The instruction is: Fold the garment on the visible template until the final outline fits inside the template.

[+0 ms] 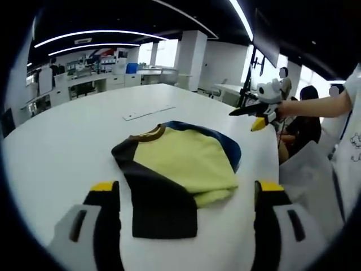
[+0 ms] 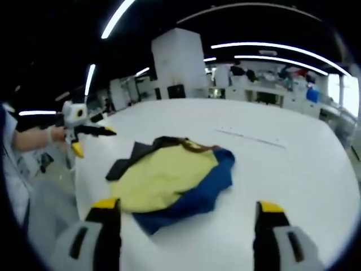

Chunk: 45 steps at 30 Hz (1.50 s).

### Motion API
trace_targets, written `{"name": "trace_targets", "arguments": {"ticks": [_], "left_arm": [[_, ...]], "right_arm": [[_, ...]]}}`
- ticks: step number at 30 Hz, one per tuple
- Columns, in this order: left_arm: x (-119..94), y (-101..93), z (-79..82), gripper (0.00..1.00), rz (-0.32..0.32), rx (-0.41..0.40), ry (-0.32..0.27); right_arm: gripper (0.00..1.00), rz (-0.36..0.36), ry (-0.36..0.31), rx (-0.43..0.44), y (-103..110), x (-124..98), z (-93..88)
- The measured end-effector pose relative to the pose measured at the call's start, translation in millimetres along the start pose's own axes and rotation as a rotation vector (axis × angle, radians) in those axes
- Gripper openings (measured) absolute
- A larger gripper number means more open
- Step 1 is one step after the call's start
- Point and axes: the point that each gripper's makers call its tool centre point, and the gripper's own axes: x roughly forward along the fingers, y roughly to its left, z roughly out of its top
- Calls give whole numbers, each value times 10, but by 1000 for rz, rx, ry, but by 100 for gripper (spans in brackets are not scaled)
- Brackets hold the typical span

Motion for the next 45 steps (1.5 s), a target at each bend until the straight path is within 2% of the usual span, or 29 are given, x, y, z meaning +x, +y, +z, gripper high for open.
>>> {"name": "trace_targets", "arguments": {"ticks": [7, 10, 14, 20, 23, 27, 31, 34, 37, 39, 41, 43, 45], "left_arm": [[-27, -69, -84, 95, -3, -16, -7], [-45, -115, -93, 95, -4, -21, -12], [-81, -139, -122, 94, -4, -22, -12], [-121, -165, -192, 93, 3, -44, -23], [-140, -210, -213, 88, -8, -55, -33], [-151, -301, -234, 89, -7, -70, -43], [-162, -318, -280, 90, -2, -86, -44], [-194, -342, -294, 88, 0, -105, -47], [-223, -327, -311, 88, 5, -111, -48], [-249, -360, -326, 87, 3, -117, -47], [-271, -366, -332, 86, 2, -120, -46], [-306, -332, -354, 86, 7, -127, -46], [-320, -333, -361, 85, 8, -137, -45]], "right_arm": [[99, 11, 16, -60, 124, 19, -39], [86, 25, 25, -117, 192, 33, -33], [86, 55, 54, -185, 319, 89, -65], [77, 107, 149, -420, 562, 194, -193], [68, 129, 217, -520, 593, 286, -305], [50, 172, 276, -613, 675, 411, -429], [38, 197, 326, -710, 718, 496, -545], [33, 204, 368, -768, 737, 559, -617], [22, 192, 393, -823, 676, 600, -653], [12, 209, 399, -802, 711, 600, -636], [2, 223, 411, -729, 716, 600, -645], [0, 220, 406, -736, 696, 598, -603], [0, 231, 407, -704, 713, 590, -574]]}}
